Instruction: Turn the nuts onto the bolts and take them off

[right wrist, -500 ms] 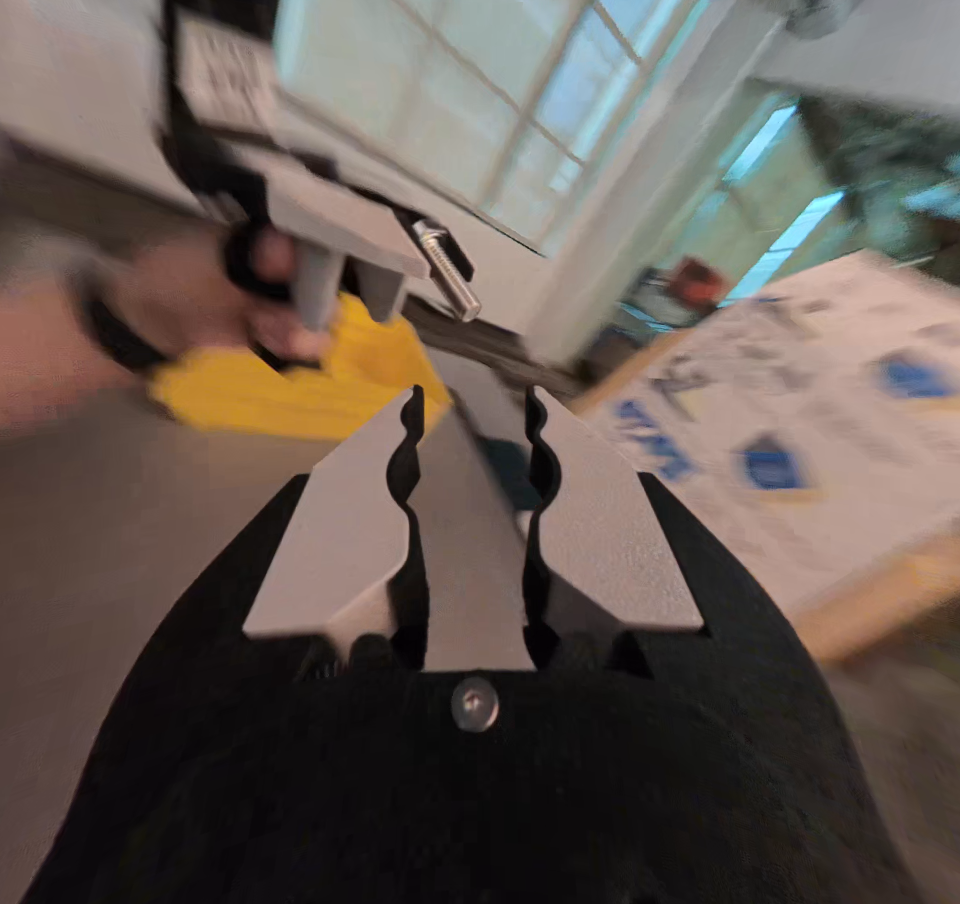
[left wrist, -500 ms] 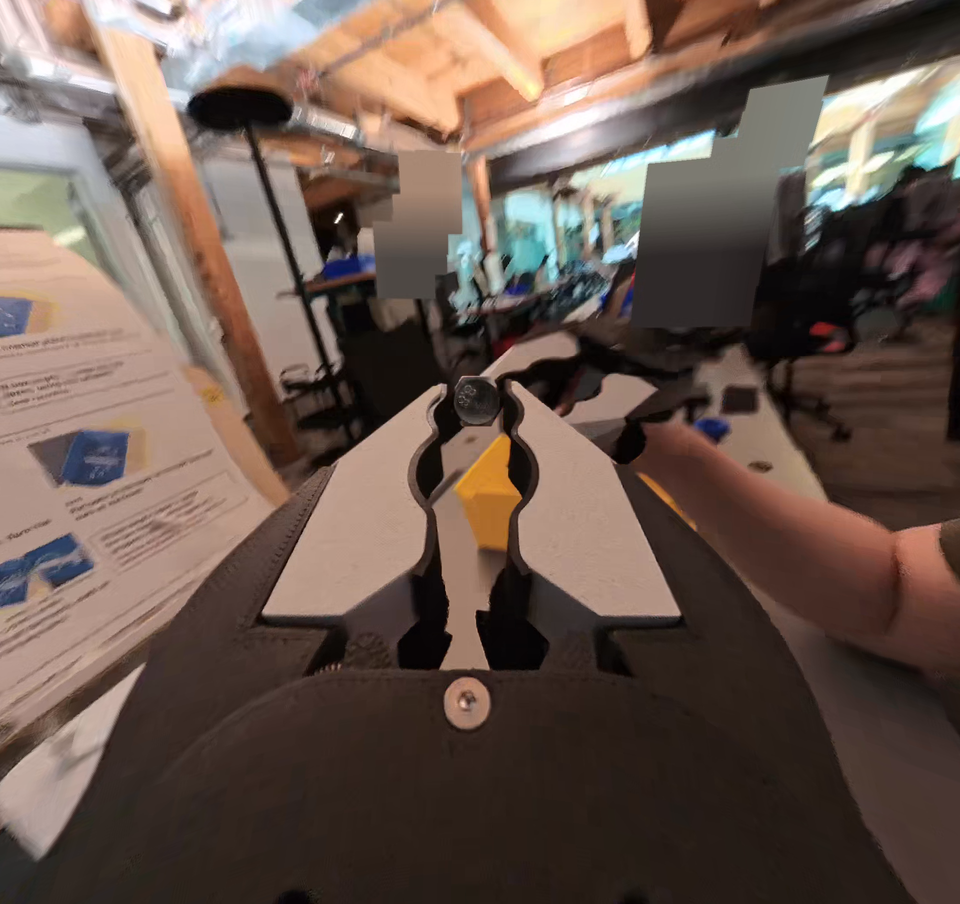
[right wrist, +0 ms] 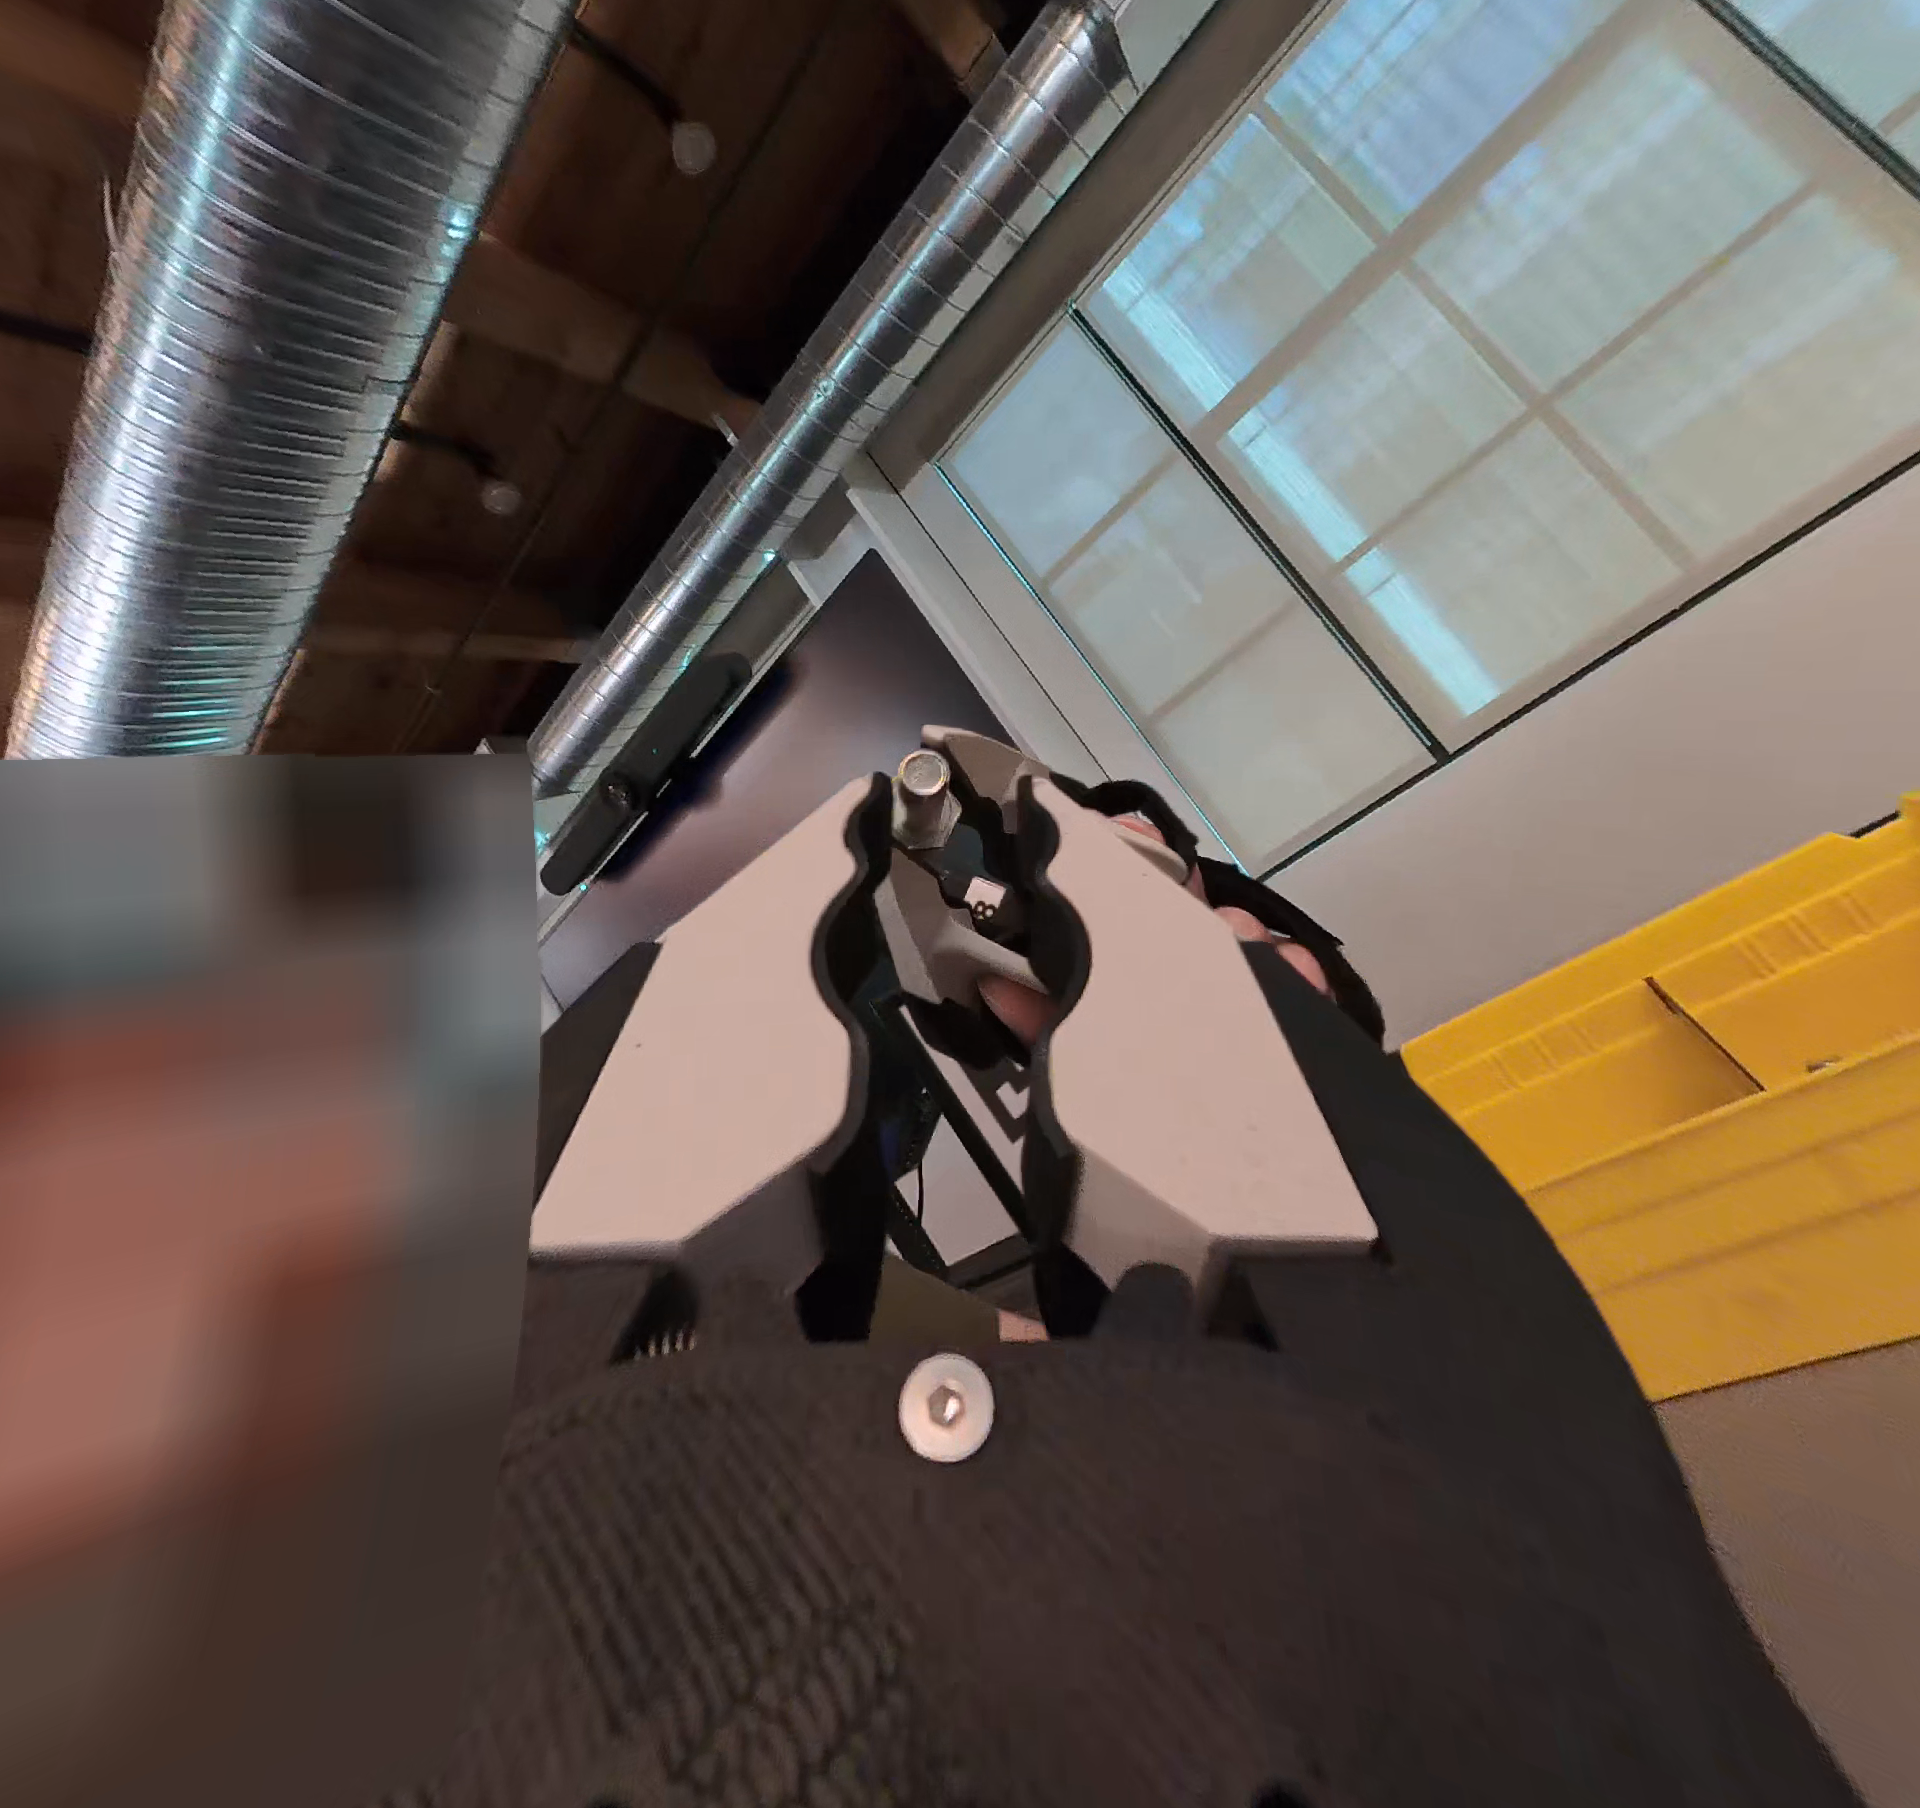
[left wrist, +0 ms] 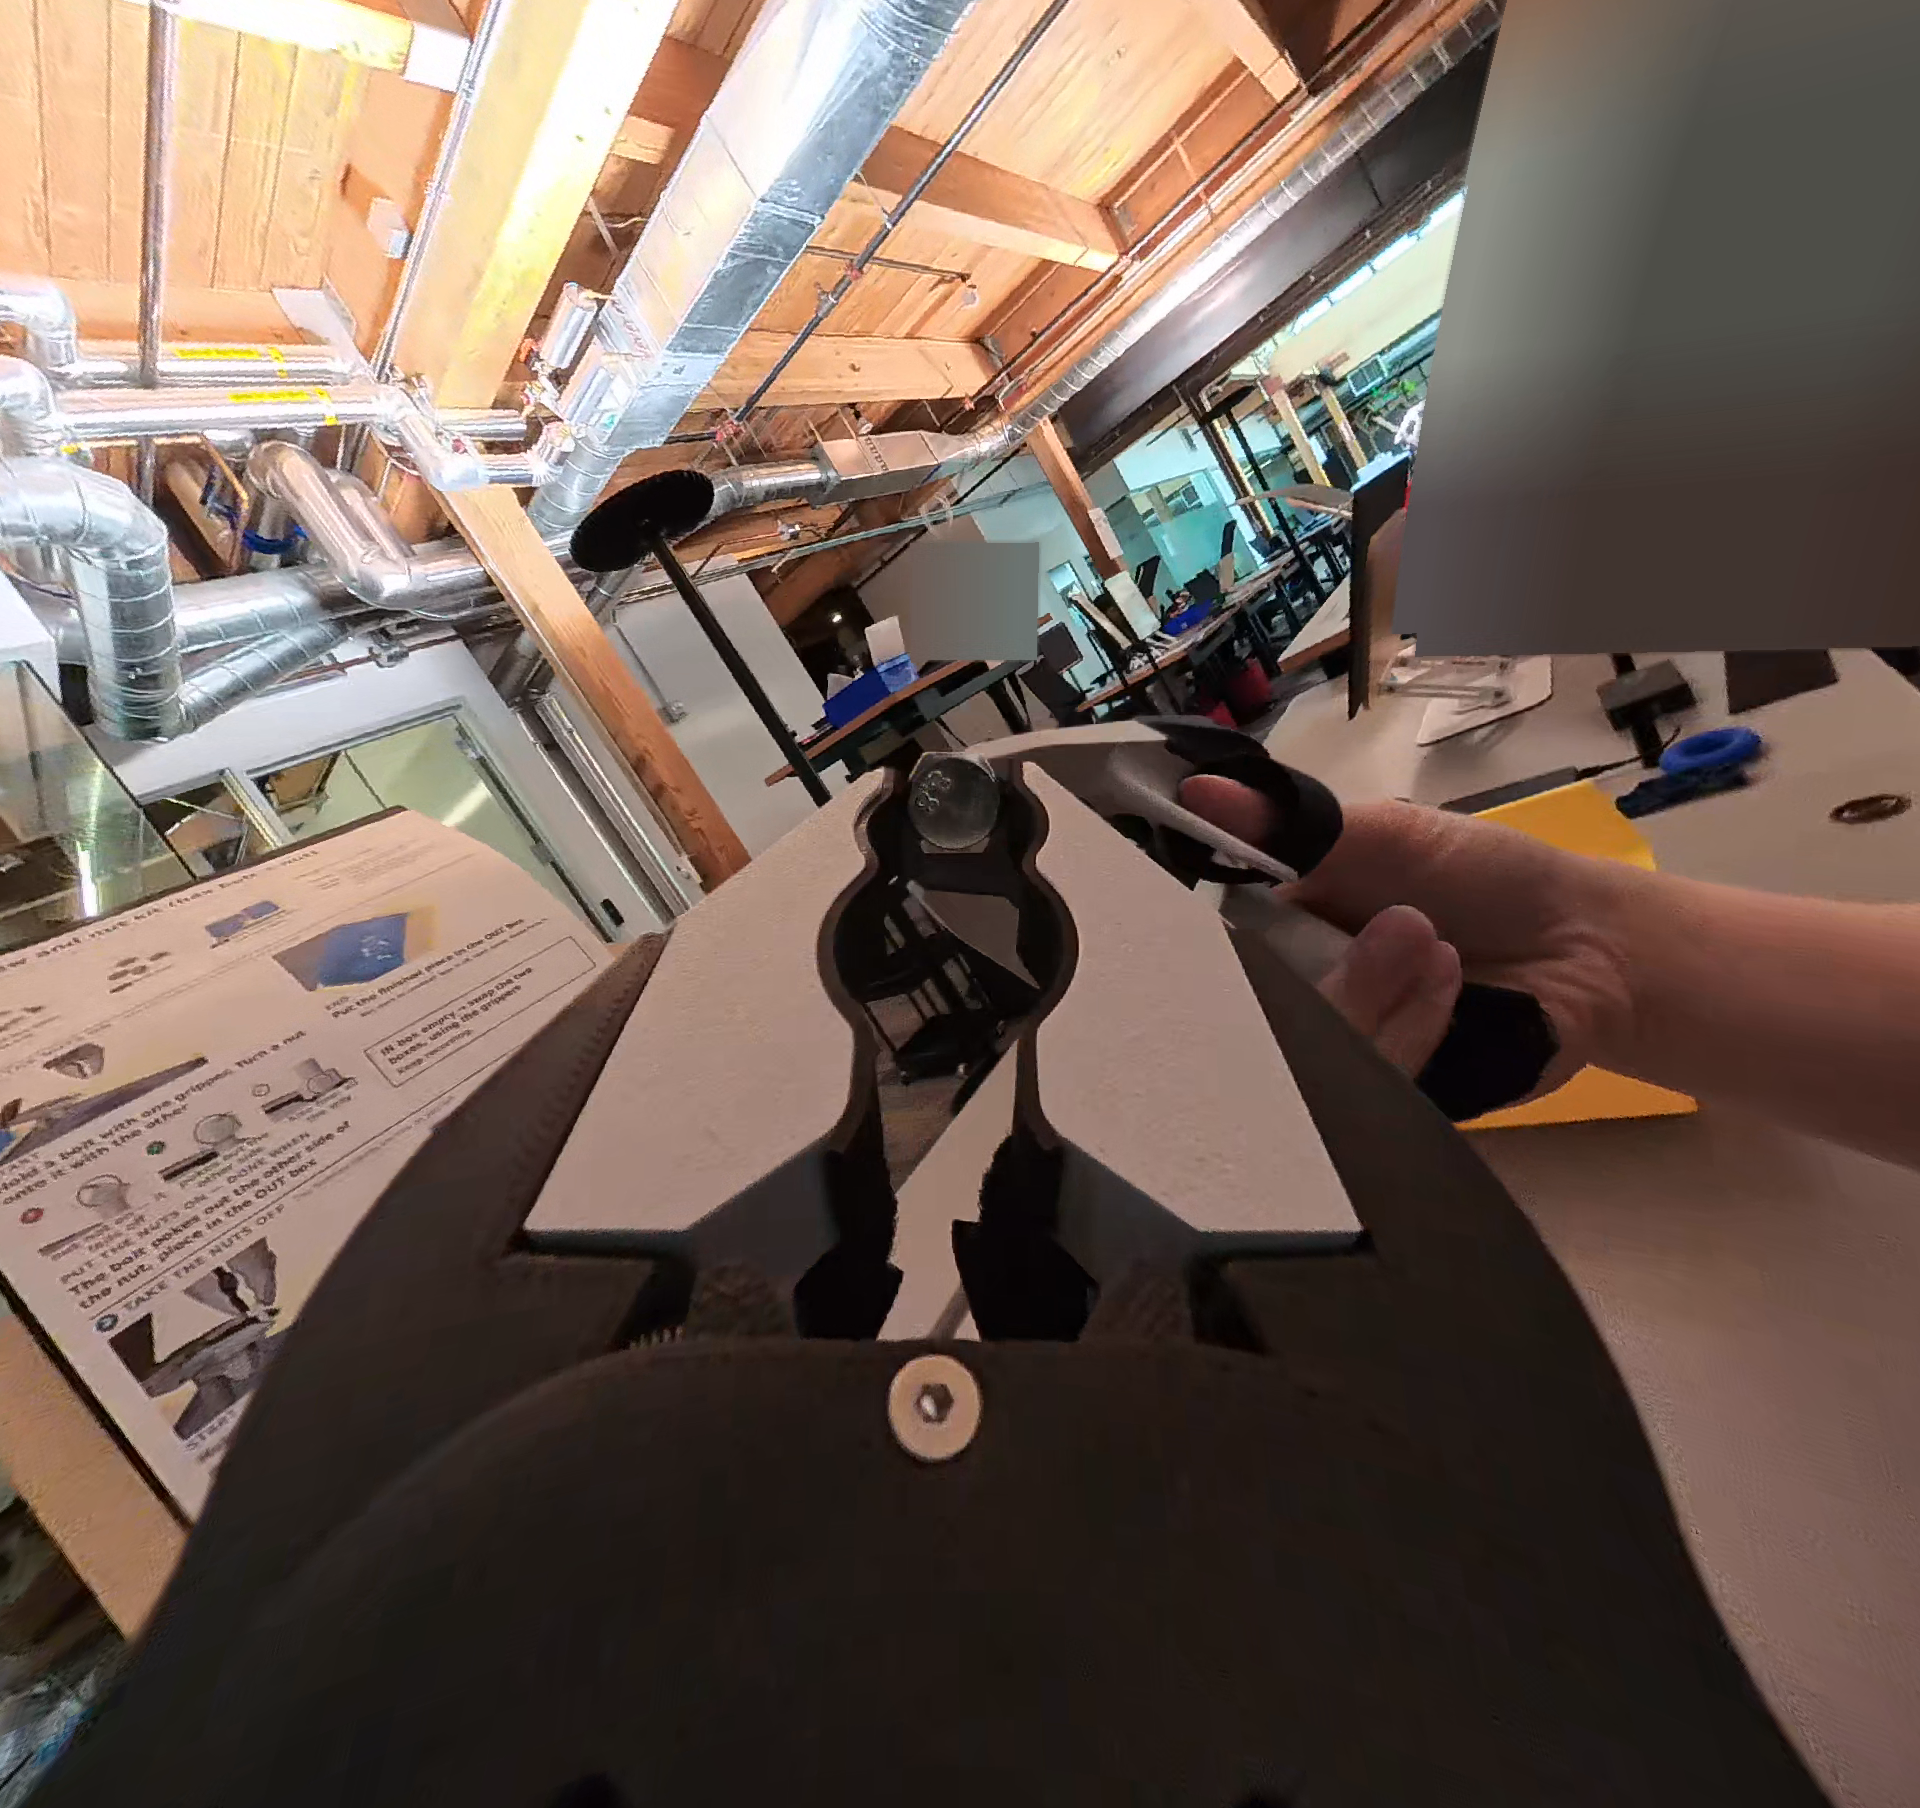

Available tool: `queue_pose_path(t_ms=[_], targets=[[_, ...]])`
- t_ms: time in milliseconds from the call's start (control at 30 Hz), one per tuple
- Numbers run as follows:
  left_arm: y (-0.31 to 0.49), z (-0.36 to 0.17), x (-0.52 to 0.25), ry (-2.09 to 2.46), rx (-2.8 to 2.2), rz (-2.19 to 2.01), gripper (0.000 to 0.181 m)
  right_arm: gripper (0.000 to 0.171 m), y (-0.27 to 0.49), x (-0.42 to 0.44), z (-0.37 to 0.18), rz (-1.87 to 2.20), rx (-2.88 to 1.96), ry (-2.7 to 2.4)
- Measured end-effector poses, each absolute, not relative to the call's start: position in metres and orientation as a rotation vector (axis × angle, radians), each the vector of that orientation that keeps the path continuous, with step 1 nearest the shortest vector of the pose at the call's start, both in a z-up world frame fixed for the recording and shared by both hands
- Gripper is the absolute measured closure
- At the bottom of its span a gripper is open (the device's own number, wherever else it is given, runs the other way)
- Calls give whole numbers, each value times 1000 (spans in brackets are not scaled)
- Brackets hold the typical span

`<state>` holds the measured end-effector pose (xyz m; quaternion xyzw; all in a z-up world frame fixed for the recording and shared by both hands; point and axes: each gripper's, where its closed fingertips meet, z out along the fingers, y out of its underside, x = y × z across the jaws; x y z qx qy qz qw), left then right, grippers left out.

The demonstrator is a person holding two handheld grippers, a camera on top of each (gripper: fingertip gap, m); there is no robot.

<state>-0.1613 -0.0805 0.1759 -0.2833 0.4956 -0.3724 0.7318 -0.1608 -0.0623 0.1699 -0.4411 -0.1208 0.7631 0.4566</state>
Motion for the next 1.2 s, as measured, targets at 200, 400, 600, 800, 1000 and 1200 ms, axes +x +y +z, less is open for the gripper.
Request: queue_pose_path(t_ms=[200, 400, 600, 800, 1000, 1200], targets=[[-80, 171, -155, 1101, -624, -784, 164, 163, -65, -155, 174, 1857, -1048, -280], [-77, 158, -146, 1217, -909, -983, 139, 163, -64, -146, 158, 1416, -1267, -538], [-67, 128, -144, 1331, -1188, -1118, 143, 162, -64, -142, 126, 844, -1547, -772], [-68, 97, -128, 1454, -1271, -1131, 158, 162, -65, -144, 112, 781, -1645, -805], [-74, 71, -121, 1581, -1324, -1133, 170, 163, -62, -142, 95, 738, -1748, -838], [-75, 65, -121, 1609, -1333, -1184, 170, 163, -59, -143, 91, 733, -1780, -831]])
